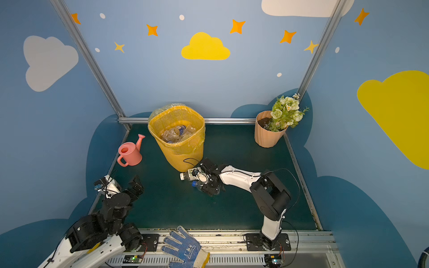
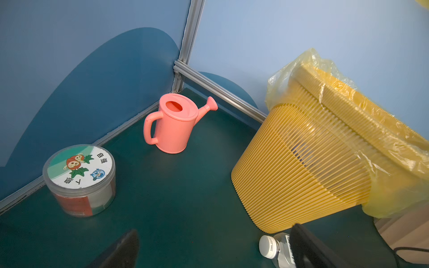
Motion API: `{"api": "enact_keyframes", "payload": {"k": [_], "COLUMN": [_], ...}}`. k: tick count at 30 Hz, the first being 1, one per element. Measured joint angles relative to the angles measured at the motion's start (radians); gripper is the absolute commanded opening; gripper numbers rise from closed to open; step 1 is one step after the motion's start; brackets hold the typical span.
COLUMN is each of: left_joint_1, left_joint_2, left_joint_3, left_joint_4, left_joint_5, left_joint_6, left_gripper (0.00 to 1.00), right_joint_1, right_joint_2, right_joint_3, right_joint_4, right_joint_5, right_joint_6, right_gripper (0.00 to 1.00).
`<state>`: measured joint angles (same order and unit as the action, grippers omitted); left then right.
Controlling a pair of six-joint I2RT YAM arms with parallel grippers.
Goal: Throw the plastic bottles in the bin
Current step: 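Close the right gripper on the other blue-capped bottle while the left arm draws back, then lift the blue-capped bottle with the right gripper and drop it into the yellow bin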
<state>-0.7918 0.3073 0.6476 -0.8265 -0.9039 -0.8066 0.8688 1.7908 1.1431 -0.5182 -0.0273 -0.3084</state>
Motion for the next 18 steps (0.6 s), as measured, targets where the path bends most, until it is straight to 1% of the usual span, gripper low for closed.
{"api": "enact_keyframes", "payload": {"k": [4,9,13,18], "left_joint_1": [0.000,0.000,0.000,0.000], "left_joint_2": [-0.006,-0.009,-0.008,0.002], "left_joint_3": [-0.005,-0.005,-0.005,-0.005], "left_joint_4": [-0.001,-0.001,-0.001,-0.001], "left_joint_5": [0.002,0.002,0.005,0.009], "left_joint_6": [-0.010,-0.019,-0.021,-0.026], "left_gripper": [1.00,1.00,1.00,1.00], "right_joint_1": [0.002,0.002,-0.004,-0.022], "right_joint_2": [0.008,0.003,-0.034,-0.143], "right_joint_3": [0.003,0.003,-0.004,-0.033], "right_joint_4": [-0.002,0.003,0.020,0.044], "right_joint_5": [0.011,0.017,0.019,0.000], "right_joint_6": [-0.010,-0.010,-0.010,-0.010], "right_gripper": [0.50,0.43,0.41,0.40]}}
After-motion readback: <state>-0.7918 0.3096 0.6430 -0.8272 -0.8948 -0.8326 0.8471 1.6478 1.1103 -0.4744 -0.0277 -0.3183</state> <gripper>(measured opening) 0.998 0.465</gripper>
